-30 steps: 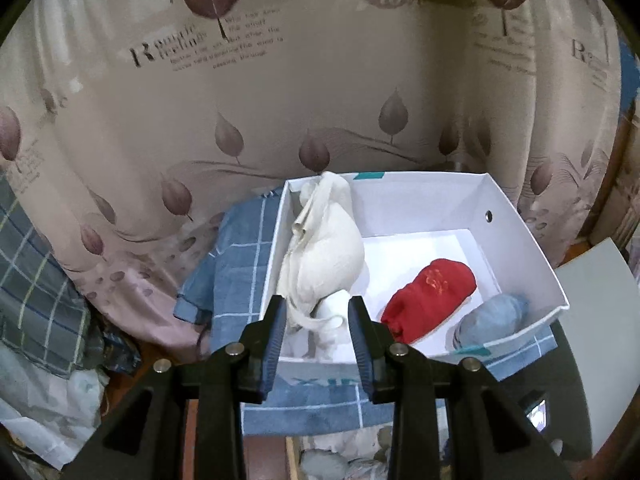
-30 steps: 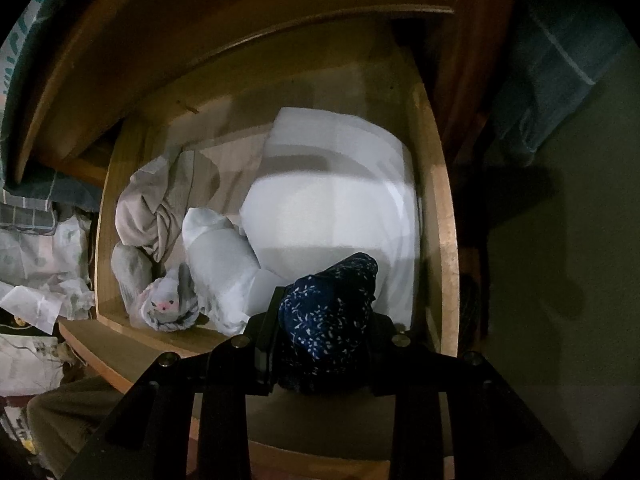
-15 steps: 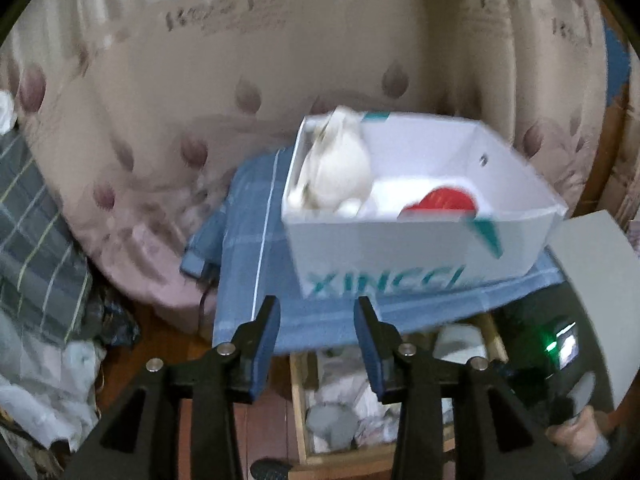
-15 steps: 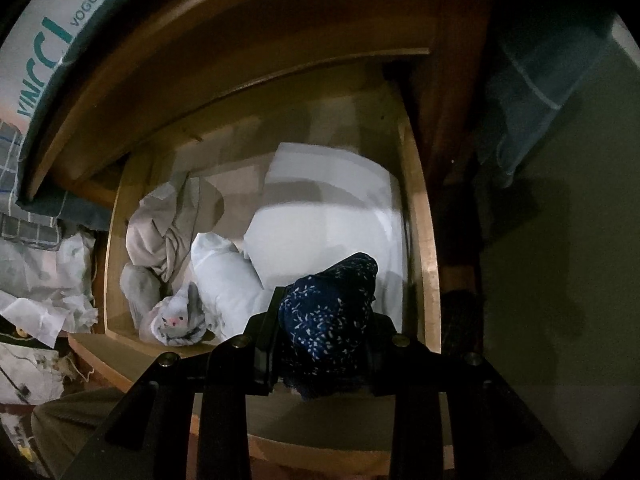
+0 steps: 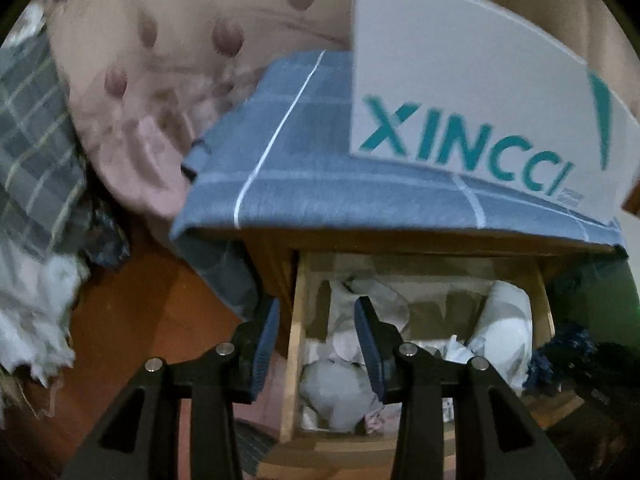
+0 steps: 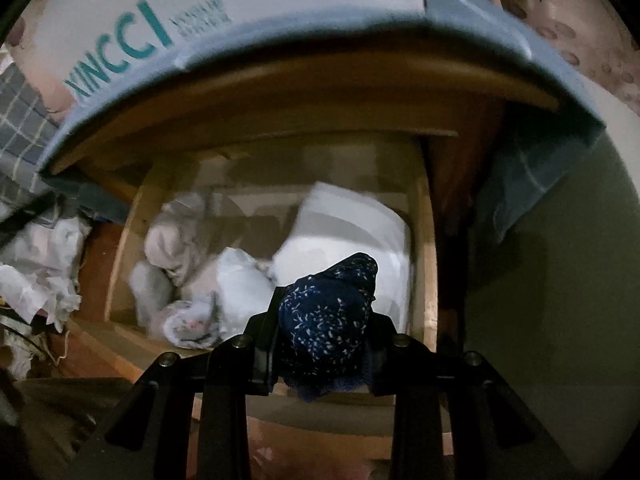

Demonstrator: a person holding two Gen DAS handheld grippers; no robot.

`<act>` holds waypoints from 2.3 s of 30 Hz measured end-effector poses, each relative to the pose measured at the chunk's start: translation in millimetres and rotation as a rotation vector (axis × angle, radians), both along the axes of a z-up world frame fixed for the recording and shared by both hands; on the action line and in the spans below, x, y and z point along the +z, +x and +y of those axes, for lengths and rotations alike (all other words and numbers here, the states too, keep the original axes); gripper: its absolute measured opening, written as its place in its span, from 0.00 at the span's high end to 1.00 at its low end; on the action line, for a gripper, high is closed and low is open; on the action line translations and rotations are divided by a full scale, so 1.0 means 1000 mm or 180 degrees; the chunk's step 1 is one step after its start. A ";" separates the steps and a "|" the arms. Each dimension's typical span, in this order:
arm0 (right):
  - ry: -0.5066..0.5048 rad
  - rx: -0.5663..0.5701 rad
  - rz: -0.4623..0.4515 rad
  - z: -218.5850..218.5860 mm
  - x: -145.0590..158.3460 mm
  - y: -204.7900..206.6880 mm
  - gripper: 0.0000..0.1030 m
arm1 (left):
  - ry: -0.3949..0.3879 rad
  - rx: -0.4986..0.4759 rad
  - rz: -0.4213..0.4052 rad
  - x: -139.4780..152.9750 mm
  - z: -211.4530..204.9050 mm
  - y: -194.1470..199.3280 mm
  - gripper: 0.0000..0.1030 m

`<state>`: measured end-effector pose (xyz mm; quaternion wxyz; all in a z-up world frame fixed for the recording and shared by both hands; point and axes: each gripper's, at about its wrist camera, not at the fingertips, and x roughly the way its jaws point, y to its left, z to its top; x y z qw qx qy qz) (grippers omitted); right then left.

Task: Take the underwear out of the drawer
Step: 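Carry the navy patterned cloth with the right gripper into the shoebox and release, then move the open right gripper back down into the drawer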

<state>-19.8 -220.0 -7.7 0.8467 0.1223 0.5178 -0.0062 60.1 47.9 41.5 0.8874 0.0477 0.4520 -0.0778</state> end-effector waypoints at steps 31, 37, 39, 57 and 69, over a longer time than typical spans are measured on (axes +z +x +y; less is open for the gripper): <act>-0.0211 -0.0007 -0.0923 -0.008 0.277 0.056 0.71 | -0.0232 0.0472 -0.0033 -0.015 0.045 0.006 0.61; -0.0384 -0.0058 -0.0842 -0.008 0.271 0.105 0.71 | -0.0368 0.0569 0.0028 -0.016 0.053 0.010 0.61; -0.0431 -0.0104 -0.0736 -0.010 0.258 0.120 0.71 | -0.0373 0.0590 0.0042 -0.017 0.055 0.010 0.61; -0.0510 -0.0175 -0.0412 -0.029 0.200 0.149 0.42 | -0.0283 0.0468 0.0126 -0.023 0.043 0.018 0.61; -0.0552 0.0592 -0.0353 0.033 0.219 0.053 0.36 | -0.0347 0.0510 0.0189 -0.025 0.050 0.017 0.61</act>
